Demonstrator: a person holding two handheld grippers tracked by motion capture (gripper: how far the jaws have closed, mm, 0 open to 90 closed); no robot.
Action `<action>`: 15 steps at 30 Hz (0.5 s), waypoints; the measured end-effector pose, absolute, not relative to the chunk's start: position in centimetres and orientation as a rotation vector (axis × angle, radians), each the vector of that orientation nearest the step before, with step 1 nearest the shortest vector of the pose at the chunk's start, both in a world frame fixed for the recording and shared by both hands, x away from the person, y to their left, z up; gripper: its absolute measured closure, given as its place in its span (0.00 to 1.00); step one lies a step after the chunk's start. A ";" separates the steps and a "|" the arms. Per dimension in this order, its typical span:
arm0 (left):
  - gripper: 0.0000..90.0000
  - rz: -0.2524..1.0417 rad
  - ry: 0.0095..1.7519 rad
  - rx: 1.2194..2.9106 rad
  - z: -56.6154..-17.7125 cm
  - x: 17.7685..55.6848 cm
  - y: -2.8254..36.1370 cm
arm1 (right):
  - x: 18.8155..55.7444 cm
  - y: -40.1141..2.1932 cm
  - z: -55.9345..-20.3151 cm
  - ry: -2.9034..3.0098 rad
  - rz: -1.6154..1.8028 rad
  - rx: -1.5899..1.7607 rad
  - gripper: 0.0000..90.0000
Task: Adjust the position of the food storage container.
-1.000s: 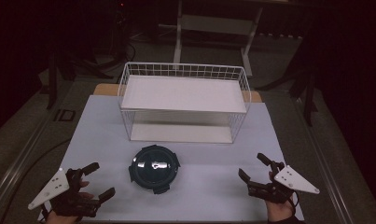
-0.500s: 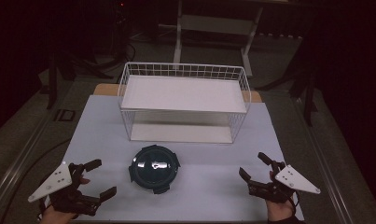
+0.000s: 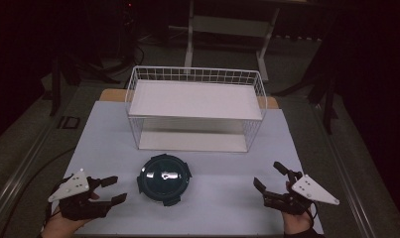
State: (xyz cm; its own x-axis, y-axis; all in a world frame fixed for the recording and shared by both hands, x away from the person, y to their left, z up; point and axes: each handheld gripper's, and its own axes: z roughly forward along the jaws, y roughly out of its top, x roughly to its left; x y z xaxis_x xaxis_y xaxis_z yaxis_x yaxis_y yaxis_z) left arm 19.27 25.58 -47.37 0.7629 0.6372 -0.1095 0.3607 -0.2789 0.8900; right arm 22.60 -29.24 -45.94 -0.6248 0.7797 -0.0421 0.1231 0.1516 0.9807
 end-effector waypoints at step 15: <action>0.94 0.252 0.809 2.079 -50.8 22.1 23.8 | 22.6 -29.3 -46.1 1.883 1.513 0.855 0.15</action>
